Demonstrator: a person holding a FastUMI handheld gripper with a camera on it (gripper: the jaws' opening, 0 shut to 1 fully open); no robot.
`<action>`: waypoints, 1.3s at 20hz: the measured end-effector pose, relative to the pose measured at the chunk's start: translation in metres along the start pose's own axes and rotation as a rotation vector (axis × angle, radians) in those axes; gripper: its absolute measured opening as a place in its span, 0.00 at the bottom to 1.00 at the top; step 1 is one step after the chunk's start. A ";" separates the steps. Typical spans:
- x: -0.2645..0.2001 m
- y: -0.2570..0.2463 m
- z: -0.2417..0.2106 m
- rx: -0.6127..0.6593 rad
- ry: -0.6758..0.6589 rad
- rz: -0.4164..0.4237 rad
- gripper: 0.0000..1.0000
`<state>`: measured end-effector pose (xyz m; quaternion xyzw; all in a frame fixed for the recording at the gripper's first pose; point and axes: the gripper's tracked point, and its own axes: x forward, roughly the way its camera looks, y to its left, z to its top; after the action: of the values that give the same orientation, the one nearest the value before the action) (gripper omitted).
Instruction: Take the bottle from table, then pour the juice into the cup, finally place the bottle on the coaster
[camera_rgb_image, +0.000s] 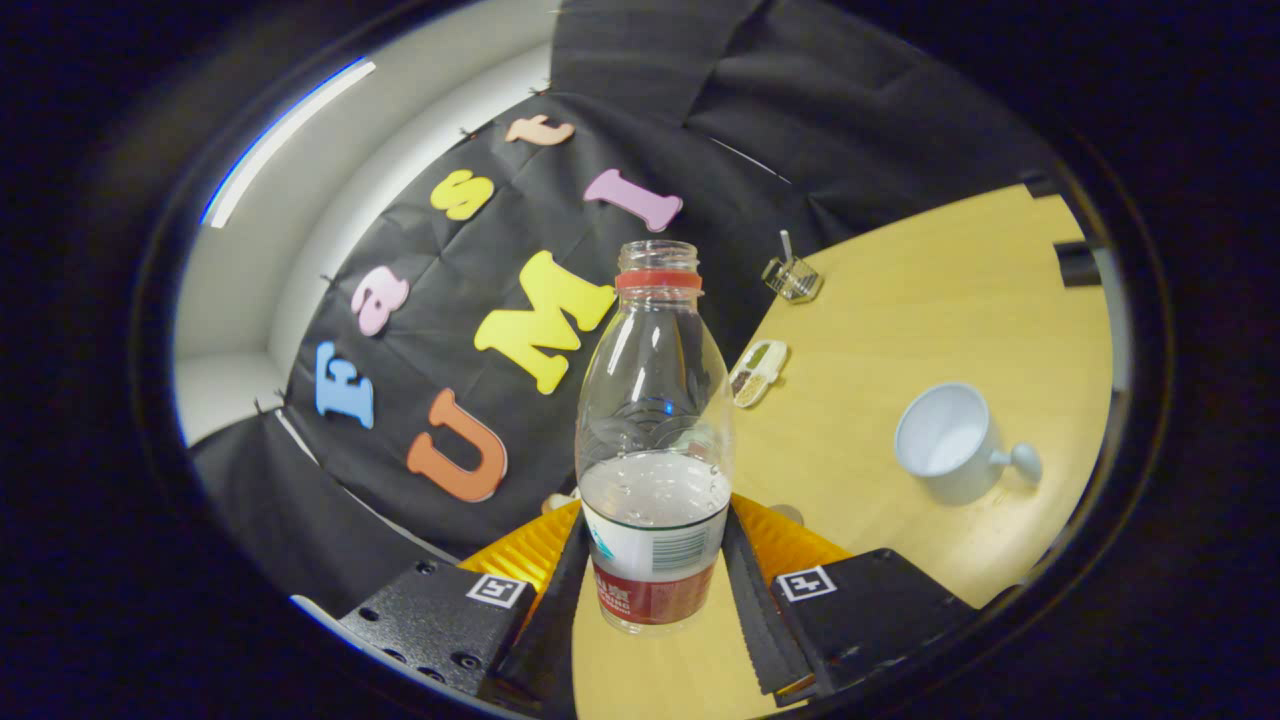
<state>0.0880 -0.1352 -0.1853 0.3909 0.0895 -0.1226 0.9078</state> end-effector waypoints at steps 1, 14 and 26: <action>-0.004 -0.001 0.007 -0.098 -0.009 -0.017 0.76; -0.019 0.024 0.058 -0.700 -0.141 -0.127 0.77; 0.049 0.030 0.033 -0.783 -0.144 -0.026 0.78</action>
<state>0.1456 -0.1470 -0.1545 0.0047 0.0704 -0.1178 0.9905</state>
